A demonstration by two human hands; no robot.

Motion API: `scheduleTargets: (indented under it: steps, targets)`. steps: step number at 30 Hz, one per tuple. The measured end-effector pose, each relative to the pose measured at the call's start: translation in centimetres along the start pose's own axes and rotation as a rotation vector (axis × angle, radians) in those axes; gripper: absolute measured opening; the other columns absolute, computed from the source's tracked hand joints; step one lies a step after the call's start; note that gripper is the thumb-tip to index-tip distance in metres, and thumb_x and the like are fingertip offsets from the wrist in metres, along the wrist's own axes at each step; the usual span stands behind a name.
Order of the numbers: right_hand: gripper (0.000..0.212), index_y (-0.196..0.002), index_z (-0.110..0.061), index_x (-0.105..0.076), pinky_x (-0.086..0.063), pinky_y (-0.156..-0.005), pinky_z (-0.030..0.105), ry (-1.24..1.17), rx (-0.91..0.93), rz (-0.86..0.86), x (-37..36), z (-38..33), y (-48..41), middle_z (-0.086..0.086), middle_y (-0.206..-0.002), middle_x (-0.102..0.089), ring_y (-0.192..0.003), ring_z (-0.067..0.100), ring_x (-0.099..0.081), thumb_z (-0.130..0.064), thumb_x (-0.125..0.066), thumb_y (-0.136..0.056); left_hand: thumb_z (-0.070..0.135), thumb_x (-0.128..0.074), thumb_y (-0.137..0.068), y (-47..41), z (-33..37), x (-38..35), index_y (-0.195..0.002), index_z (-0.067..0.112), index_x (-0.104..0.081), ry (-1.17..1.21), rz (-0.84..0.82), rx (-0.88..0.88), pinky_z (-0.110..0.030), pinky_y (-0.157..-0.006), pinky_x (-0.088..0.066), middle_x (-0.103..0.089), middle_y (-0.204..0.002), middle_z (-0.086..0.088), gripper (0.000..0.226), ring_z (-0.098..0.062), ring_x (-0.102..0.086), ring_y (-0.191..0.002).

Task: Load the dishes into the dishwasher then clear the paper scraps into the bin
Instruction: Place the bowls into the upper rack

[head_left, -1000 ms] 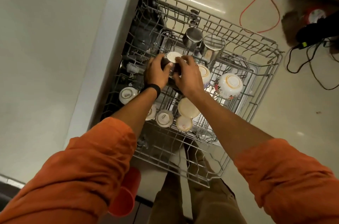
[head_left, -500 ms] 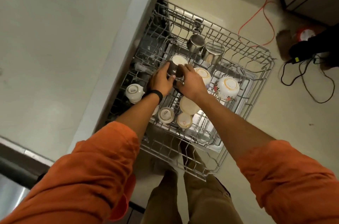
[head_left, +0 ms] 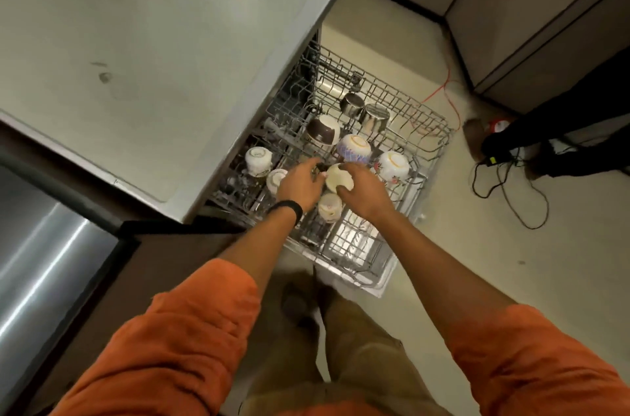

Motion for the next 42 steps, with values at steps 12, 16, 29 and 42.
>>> scheduleTargets:
  steps: [12, 16, 29, 42]
  targets:
    - [0.051, -0.143, -0.018, -0.052, -0.049, -0.097, 0.038, 0.074, 0.044, -0.075, 4.7, 4.2, 6.1, 0.006, -0.141, -0.059, -0.124, 0.027, -0.059, -0.026, -0.065, -0.095, 0.026, -0.055, -0.102, 6.4, 5.8, -4.9, -0.141, 0.02, -0.054, 0.216, 0.071, 0.043, -0.043, -0.1, -0.049, -0.06, -0.139, -0.008, 0.04, -0.03, -0.058, -0.122]
    - [0.051, -0.142, -0.014, -0.053, -0.048, -0.099, 0.037, 0.081, 0.036, -0.119, 6.6, 9.3, 4.9, 0.009, -0.141, -0.059, -0.123, 0.029, -0.059, -0.028, -0.066, -0.095, 0.027, -0.055, -0.103, 5.6, 8.0, -8.2, -0.136, 0.019, -0.058, 0.227, 0.117, 0.108, -0.036, -0.094, -0.05, -0.066, -0.131, -0.007, 0.034, -0.028, -0.061, -0.119]
    - [0.056, -0.144, -0.008, -0.049, -0.043, -0.107, 0.037, 0.014, -0.117, -0.449, 8.8, 22.0, 1.8, 0.014, -0.141, -0.057, -0.13, 0.028, -0.054, -0.027, -0.065, -0.093, 0.023, -0.055, -0.103, 6.0, 13.6, -23.1, -0.129, 0.009, -0.065, 0.664, 0.237, 0.575, -0.041, -0.101, -0.05, -0.067, -0.126, -0.011, 0.031, -0.027, -0.063, -0.114]
    - [0.067, -0.15, -0.002, -0.036, -0.046, -0.108, 0.049, -0.093, -0.197, -0.629, 5.7, 24.0, 0.2, 0.014, -0.145, -0.051, -0.126, 0.032, -0.056, -0.018, -0.065, -0.092, 0.024, -0.056, -0.101, 4.3, 10.6, -29.3, -0.131, 0.009, -0.064, 0.75, 0.114, 0.821, -0.043, -0.104, -0.048, -0.065, -0.13, -0.011, 0.034, -0.031, -0.061, -0.117]
Point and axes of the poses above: each hand's wrist, its own y-axis away from the middle knuckle, its own x-axis out of the back of the hand, z = x × y, the point moved 5 cm from there along -y, towards the middle knuckle
